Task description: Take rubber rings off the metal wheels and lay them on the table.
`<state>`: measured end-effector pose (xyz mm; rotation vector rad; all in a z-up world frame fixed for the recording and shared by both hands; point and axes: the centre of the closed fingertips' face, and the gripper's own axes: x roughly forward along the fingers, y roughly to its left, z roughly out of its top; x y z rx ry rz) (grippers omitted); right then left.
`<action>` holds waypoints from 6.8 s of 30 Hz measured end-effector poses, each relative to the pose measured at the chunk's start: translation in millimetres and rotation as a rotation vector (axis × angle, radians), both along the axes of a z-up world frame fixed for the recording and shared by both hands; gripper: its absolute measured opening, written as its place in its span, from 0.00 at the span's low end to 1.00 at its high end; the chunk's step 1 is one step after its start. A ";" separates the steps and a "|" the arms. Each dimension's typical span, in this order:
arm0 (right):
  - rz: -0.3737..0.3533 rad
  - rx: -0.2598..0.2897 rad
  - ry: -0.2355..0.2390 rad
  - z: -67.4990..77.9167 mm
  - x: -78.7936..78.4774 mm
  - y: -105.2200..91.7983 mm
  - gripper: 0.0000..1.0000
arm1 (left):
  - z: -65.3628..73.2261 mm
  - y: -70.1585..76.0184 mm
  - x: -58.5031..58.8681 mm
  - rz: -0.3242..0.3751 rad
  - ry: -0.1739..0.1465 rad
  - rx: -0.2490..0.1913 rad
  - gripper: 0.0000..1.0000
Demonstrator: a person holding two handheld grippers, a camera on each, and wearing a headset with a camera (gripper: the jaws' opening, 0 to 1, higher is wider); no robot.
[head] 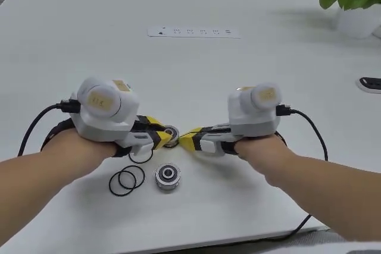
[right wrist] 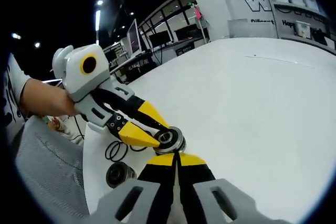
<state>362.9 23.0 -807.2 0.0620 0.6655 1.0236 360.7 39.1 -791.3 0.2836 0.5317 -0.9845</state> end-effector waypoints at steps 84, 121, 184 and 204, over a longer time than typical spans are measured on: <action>0.066 0.228 0.135 29.2 -37.3 60.0 0.00 | 31.7 70.7 -55.9 -0.024 -0.064 -0.052 0.46; 0.107 0.091 -0.032 55.3 -38.4 33.8 0.34 | 57.1 71.0 -64.6 0.005 -0.066 -0.095 0.52; 0.146 -0.114 -0.219 65.6 -57.8 -52.1 0.77 | 67.0 83.1 -74.0 0.031 -0.091 -0.071 0.79; 0.141 -0.123 -0.211 61.1 -56.7 -55.8 0.77 | 67.0 89.7 -75.2 0.044 -0.091 -0.069 0.79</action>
